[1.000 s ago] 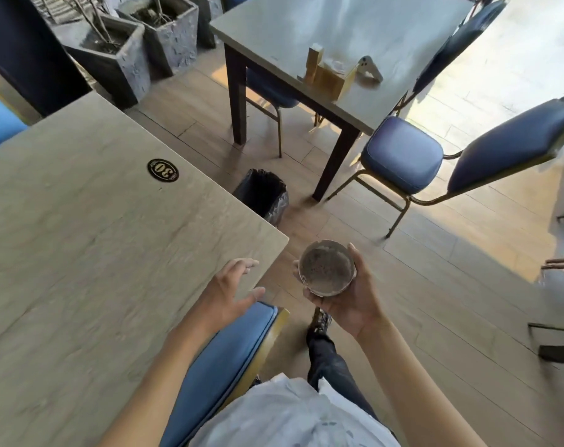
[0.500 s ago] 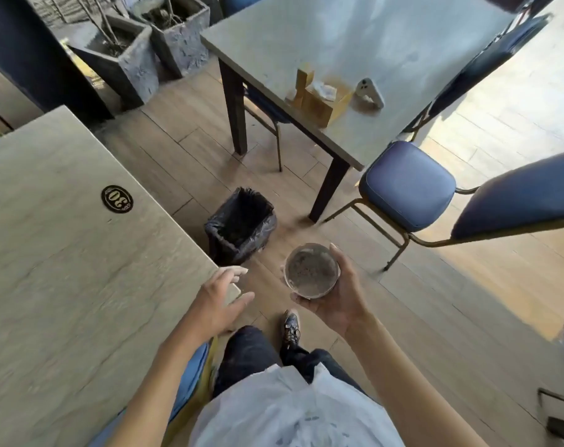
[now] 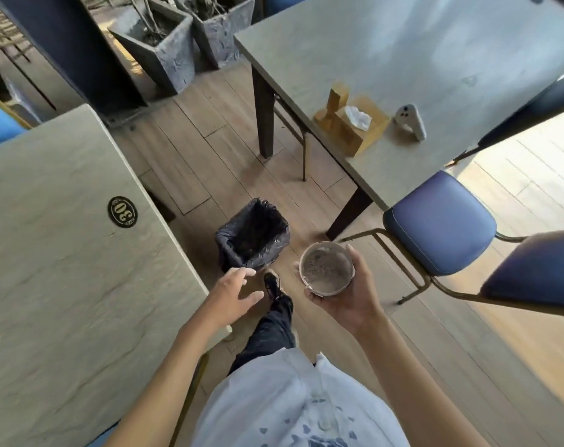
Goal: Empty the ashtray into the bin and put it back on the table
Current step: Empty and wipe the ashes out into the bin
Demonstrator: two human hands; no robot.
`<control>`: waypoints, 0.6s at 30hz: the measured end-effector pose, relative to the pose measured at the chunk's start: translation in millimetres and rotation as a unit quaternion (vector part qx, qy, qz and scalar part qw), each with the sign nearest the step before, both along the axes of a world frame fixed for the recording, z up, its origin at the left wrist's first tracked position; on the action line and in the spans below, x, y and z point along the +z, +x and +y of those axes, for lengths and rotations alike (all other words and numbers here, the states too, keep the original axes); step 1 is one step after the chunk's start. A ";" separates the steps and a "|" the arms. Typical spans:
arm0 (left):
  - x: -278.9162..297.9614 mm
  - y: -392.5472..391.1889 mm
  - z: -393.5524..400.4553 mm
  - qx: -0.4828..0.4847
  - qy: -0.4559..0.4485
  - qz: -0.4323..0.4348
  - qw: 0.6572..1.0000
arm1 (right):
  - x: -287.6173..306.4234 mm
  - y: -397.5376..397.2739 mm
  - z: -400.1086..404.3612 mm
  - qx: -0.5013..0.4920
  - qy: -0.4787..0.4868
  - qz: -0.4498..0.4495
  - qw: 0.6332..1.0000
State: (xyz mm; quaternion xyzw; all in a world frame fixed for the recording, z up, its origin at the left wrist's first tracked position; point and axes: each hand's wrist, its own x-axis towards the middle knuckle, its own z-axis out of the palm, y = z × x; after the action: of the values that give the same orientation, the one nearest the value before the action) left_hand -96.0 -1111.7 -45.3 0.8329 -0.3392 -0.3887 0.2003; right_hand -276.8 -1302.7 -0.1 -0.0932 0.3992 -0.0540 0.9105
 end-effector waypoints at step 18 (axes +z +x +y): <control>-74.0 141.3 -74.2 0.183 0.168 0.100 0.964 | -37.0 196.8 -142.2 0.179 -0.025 0.090 0.980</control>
State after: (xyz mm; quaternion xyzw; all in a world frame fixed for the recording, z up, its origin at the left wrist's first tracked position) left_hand 45.3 -1185.9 -119.3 0.8595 -0.0893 -0.4780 0.1575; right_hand -80.0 -1444.9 -37.1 -0.1900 0.4550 0.1082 0.8633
